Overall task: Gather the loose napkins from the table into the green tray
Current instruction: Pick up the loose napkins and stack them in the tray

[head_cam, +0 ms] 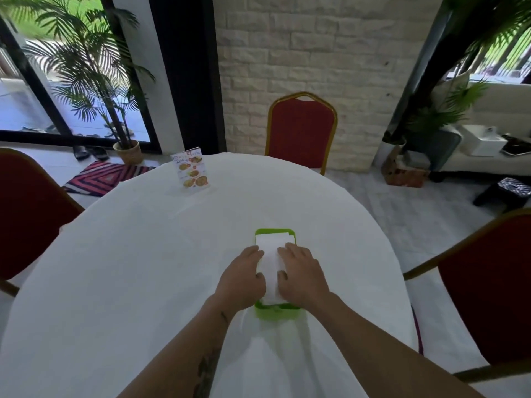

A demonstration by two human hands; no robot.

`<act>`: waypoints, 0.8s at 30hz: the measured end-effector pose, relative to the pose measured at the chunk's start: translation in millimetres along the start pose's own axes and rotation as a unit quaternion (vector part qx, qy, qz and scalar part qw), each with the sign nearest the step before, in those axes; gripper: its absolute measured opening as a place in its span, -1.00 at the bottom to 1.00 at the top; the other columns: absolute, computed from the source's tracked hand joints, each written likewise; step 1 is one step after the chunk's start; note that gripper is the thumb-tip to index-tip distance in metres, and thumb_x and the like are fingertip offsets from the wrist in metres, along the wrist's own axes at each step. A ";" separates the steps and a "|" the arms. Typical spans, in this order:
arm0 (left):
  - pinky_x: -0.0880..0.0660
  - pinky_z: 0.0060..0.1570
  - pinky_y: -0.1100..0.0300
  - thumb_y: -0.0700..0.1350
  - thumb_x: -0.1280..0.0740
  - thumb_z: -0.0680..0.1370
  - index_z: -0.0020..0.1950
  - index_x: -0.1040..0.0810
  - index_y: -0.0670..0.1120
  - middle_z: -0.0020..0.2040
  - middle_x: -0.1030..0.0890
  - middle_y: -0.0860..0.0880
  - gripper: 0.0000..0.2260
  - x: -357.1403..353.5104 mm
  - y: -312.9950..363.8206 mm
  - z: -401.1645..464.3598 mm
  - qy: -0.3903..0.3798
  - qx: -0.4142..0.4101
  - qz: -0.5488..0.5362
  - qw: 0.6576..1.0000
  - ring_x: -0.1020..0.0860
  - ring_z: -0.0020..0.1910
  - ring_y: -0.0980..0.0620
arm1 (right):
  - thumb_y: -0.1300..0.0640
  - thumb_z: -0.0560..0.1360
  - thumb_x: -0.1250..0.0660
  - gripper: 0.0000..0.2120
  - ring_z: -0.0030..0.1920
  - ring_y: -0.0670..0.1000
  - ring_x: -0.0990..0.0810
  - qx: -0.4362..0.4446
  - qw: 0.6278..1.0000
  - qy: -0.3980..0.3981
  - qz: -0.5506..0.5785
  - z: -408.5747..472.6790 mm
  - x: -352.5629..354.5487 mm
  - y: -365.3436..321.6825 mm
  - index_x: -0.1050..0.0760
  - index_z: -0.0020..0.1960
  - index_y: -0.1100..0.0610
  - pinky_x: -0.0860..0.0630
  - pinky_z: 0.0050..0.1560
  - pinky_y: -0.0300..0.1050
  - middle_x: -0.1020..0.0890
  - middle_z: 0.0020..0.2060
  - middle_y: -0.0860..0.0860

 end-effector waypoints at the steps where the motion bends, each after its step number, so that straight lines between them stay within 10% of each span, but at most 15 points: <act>1: -0.21 0.43 0.15 -0.11 -0.22 0.52 0.49 -0.28 -0.06 0.53 -0.22 0.02 -0.49 -4.4 -0.2 0.8 -0.015 -0.007 0.017 1.000 -0.26 0.46 0.00 | 0.00 0.57 -0.08 -0.50 0.49 0.09 -0.18 0.019 0.999 -0.019 -0.036 -1.8 -6.7 0.8 -0.24 0.49 0.08 -0.24 0.40 0.08 -0.25 0.51 0.03; 8: -0.24 0.42 0.11 -0.11 -0.19 0.54 0.49 -0.26 -0.05 0.55 -0.18 0.01 -0.50 -23.6 -4.9 -3.0 -0.063 -0.006 0.055 0.996 -0.27 0.45 -0.05 | -0.17 0.34 0.36 -0.14 0.57 0.07 -0.02 0.039 0.996 -0.054 -0.054 -7.9 -25.4 9.3 -0.16 0.55 0.10 -0.13 0.49 0.10 -0.16 0.57 0.04; 18: -0.38 0.30 0.16 -0.20 -0.23 0.48 0.39 -0.40 -0.03 0.44 -0.33 0.03 -0.54 -11.4 -3.9 -1.9 0.078 0.001 -0.044 0.996 -0.38 0.34 0.02 | 0.17 0.51 -0.22 -0.56 0.38 0.02 -0.32 -0.056 0.982 0.040 0.178 4.1 0.9 26.1 -0.39 0.39 0.07 -0.35 0.32 -0.08 -0.42 0.37 -0.01; 24: -0.27 0.20 0.27 -0.24 -0.22 0.51 0.50 -0.20 0.01 0.46 -0.20 -0.04 -0.43 -11.4 -1.2 2.3 0.109 0.099 -0.199 0.969 -0.35 0.35 -0.04 | 0.07 0.51 -0.27 -0.40 0.34 0.11 -0.43 -0.270 0.877 -0.014 0.397 -2.2 -9.7 49.2 -0.21 0.52 0.03 -0.39 0.33 -0.01 -0.43 0.35 0.09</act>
Point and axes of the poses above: each hand's wrist, its own z-axis towards the middle knuckle, its own x-axis out of the back of the hand, y = z × x, the point moved 4 cm from there along z, towards the middle knuckle
